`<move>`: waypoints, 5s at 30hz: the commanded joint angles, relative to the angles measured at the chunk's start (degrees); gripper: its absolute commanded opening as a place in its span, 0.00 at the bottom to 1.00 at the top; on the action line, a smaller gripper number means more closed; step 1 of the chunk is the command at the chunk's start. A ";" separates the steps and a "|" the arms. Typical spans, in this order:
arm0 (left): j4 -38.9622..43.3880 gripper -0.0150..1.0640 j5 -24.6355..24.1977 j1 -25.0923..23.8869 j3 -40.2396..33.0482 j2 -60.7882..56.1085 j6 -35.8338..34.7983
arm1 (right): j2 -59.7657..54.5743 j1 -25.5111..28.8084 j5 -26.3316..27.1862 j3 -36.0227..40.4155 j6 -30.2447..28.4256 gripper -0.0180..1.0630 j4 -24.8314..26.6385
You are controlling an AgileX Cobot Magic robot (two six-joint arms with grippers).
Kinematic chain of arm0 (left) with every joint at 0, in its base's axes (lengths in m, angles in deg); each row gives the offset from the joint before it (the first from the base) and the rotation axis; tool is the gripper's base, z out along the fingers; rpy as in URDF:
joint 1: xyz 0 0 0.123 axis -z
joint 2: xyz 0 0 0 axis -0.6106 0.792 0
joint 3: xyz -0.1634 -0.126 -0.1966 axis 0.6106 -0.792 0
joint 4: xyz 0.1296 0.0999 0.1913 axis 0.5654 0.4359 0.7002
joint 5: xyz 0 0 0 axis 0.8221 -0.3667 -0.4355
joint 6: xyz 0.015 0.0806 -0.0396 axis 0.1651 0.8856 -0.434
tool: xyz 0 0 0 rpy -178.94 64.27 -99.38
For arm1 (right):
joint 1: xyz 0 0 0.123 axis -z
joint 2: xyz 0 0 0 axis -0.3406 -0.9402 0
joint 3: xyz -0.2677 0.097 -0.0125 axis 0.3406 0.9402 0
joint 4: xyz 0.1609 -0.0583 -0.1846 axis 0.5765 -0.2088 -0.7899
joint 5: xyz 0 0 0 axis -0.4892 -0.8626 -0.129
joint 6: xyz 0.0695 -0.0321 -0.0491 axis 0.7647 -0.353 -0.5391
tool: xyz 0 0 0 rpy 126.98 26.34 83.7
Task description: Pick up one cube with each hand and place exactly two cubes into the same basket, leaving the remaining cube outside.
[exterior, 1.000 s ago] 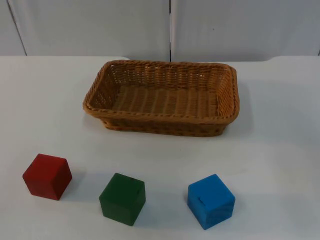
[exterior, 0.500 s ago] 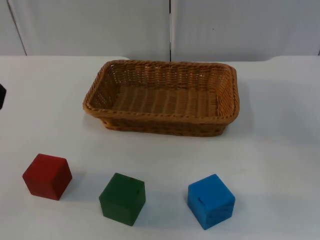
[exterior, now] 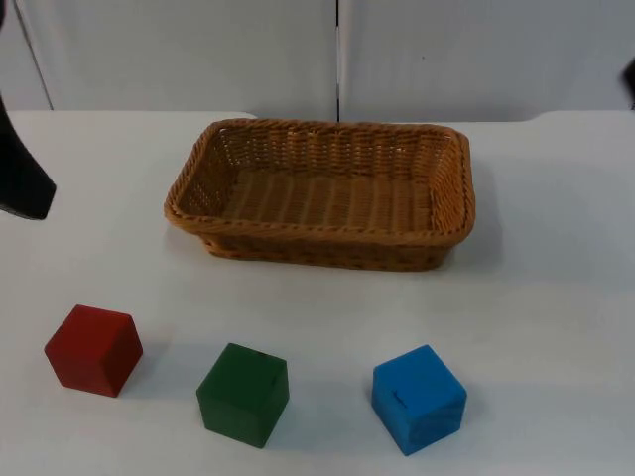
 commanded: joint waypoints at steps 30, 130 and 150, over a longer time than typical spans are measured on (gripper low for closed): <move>2.64 0.99 7.92 4.83 4.76 24.96 2.46 | -27.23 -12.47 8.75 -4.58 5.00 0.99 -6.00; 2.84 0.01 11.23 4.83 4.63 18.53 -1.85 | -20.30 -17.05 11.85 -4.58 30.82 0.01 -15.80; 1.79 0.01 10.09 4.83 4.63 13.87 -1.85 | -17.98 -17.05 12.06 -4.58 30.82 0.01 -16.58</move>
